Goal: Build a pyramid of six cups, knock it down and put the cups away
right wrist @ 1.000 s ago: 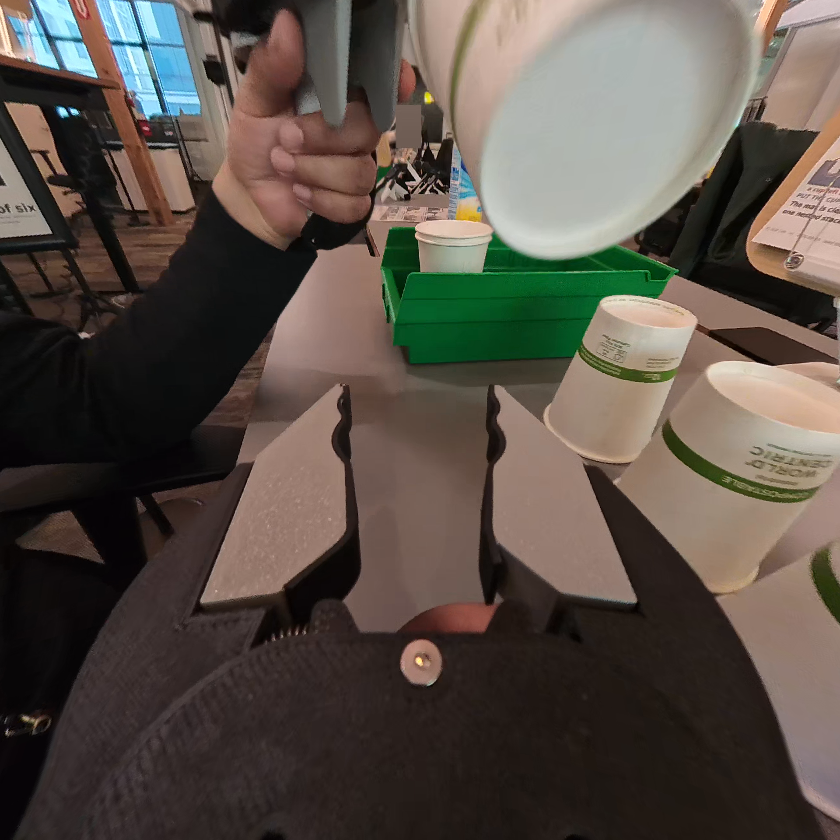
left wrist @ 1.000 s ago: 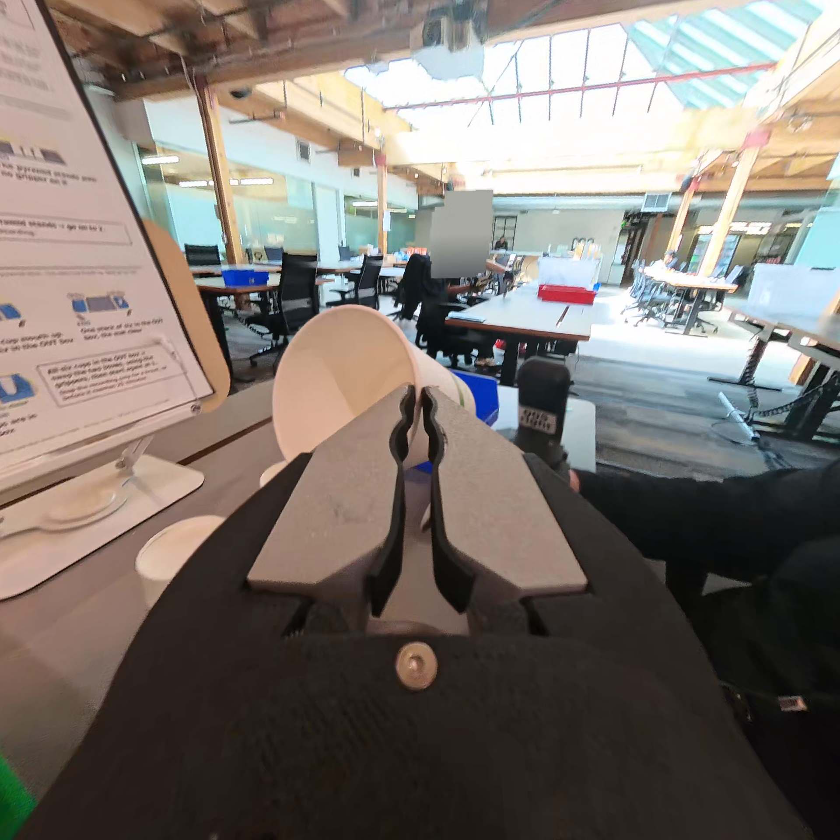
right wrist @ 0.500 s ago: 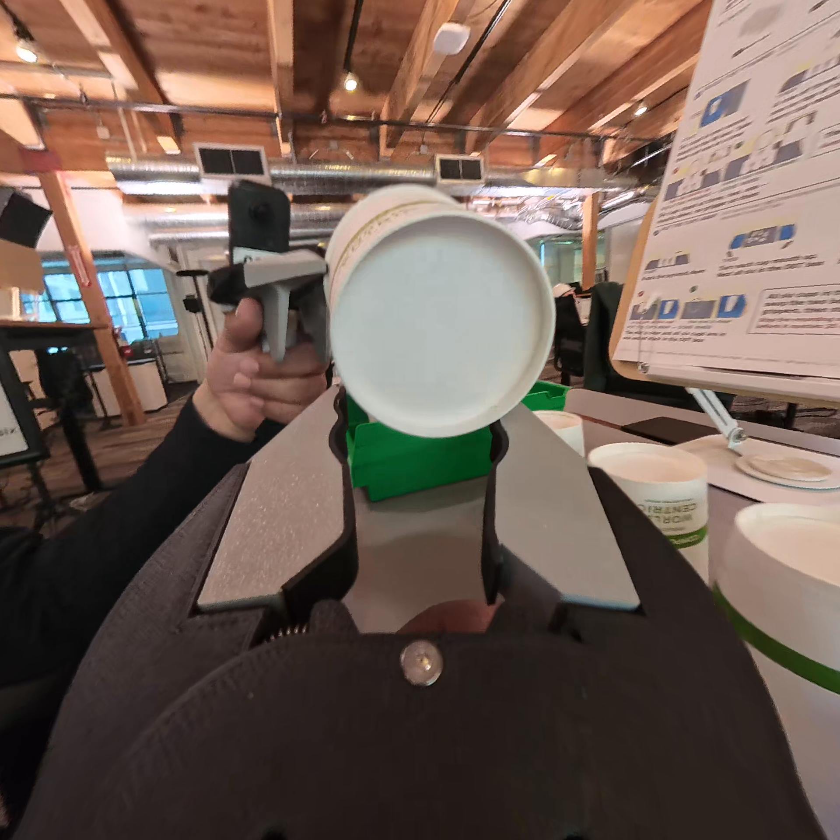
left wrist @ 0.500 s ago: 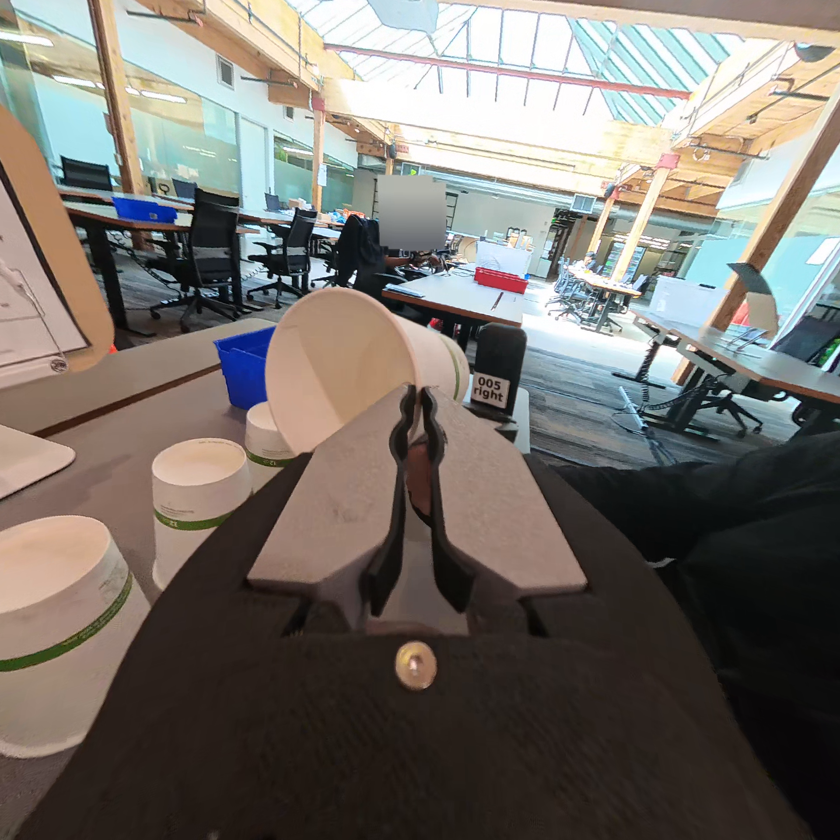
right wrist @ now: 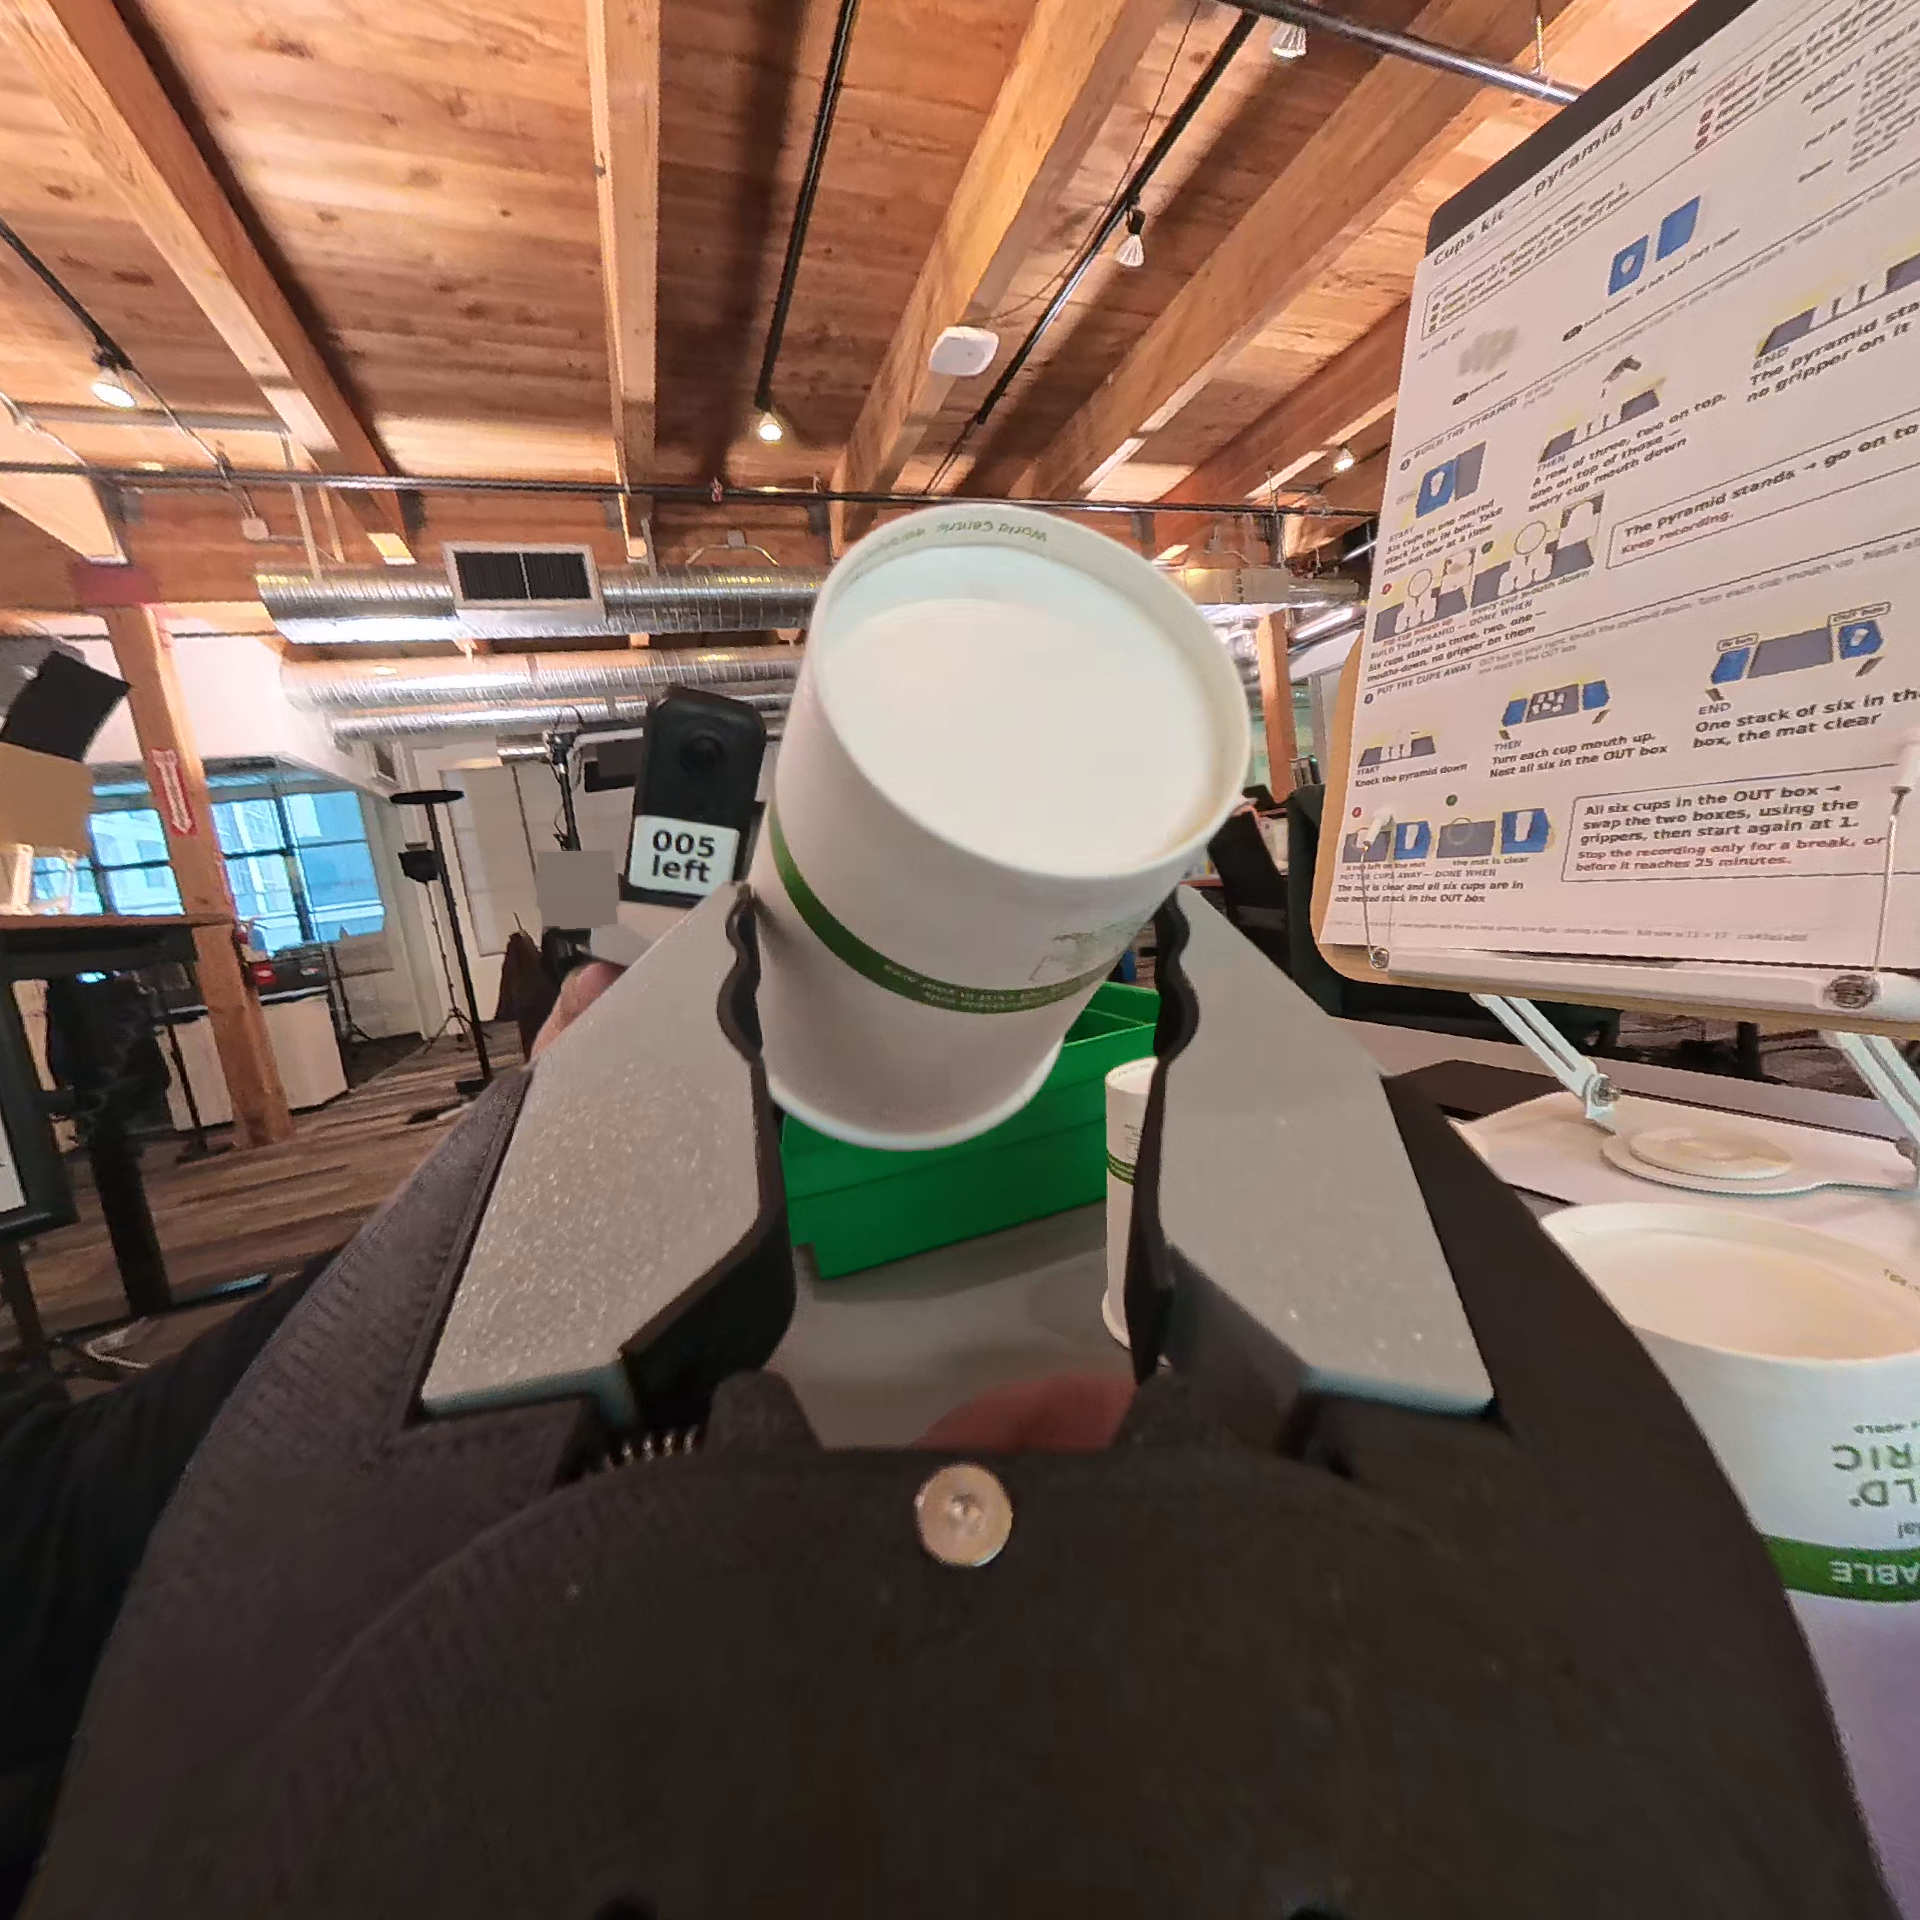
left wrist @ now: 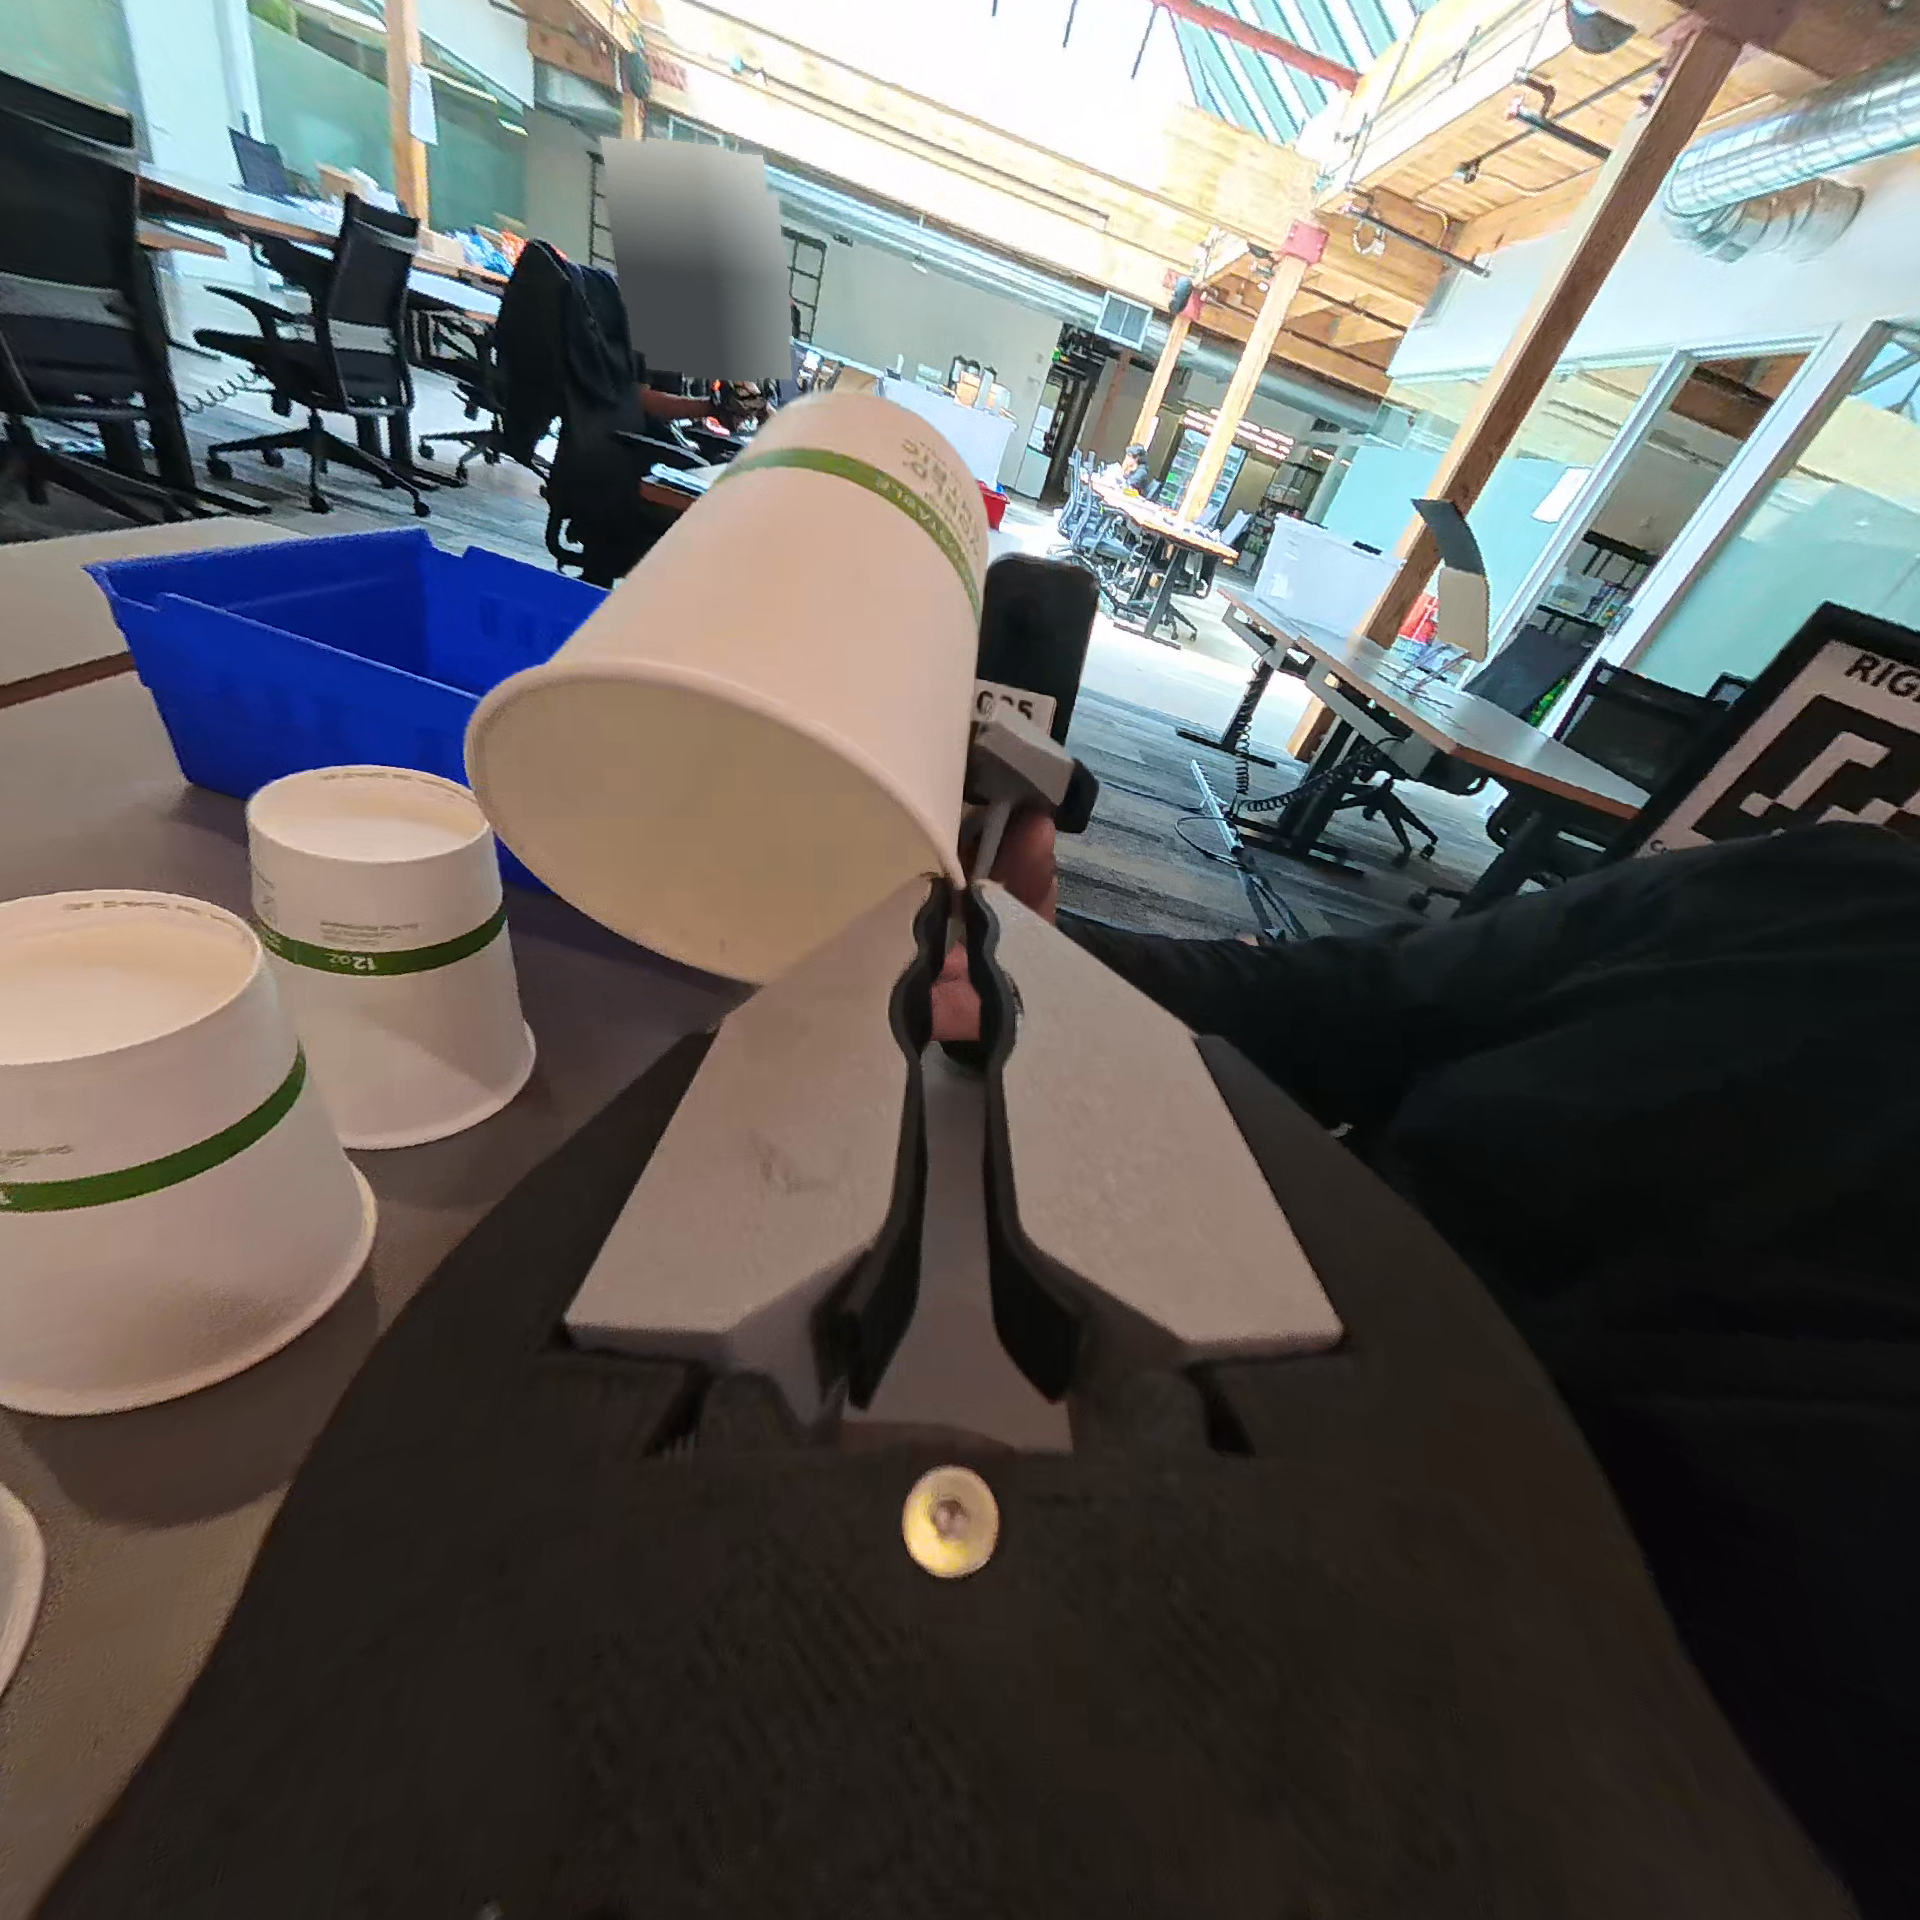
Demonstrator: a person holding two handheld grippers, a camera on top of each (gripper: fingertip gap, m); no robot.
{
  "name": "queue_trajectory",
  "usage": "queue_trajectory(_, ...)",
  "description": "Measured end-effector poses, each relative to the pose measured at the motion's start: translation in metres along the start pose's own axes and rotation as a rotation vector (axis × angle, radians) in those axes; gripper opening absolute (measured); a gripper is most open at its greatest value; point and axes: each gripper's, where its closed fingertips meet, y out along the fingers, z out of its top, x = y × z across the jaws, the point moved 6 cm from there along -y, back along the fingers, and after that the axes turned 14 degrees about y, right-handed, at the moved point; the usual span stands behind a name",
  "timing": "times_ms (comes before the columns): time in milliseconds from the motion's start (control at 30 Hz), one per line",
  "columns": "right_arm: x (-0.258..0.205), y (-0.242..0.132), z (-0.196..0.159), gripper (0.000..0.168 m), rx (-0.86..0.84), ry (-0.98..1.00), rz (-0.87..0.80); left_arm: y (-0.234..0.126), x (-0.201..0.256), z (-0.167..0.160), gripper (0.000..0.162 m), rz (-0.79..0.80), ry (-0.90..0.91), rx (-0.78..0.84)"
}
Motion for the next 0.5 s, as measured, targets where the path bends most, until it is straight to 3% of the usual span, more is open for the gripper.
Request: queue_trajectory(500, 0.005, -0.005, 0.007, 0.081, 0.039, 0.120, 0.037, 0.036, 0.004, -0.029, 0.002, -0.098, -0.029, -0.107)
